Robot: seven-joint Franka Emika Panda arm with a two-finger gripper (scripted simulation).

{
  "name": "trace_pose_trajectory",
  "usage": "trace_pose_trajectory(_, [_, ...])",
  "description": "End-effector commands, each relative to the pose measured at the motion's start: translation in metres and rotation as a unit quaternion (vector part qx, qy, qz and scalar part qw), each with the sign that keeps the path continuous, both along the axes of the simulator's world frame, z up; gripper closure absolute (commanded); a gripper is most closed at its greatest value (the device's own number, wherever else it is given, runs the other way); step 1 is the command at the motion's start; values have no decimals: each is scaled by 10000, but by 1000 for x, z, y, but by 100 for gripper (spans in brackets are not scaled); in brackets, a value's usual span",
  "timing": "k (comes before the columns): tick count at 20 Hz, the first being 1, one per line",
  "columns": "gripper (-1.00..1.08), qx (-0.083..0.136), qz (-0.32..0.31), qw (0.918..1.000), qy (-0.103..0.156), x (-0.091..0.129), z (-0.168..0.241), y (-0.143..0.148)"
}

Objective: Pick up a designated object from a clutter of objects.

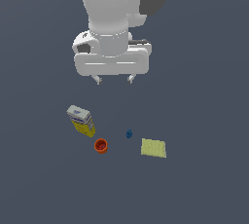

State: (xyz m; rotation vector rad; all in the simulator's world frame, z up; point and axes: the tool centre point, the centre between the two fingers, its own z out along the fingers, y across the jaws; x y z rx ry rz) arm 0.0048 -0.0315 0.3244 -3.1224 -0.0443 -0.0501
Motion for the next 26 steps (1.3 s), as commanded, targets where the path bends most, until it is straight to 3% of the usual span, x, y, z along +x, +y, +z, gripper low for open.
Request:
trace_pose_trajectory(1, [-92, -5, 159, 9999, 1, 2, -3, -4])
trace_pose_trajectory(13, [-92, -42, 1291, 9916, 7, 11, -26, -35])
trace_pose_trajectory(26, [-92, -86, 2594, 9657, 18, 19, -54, -71])
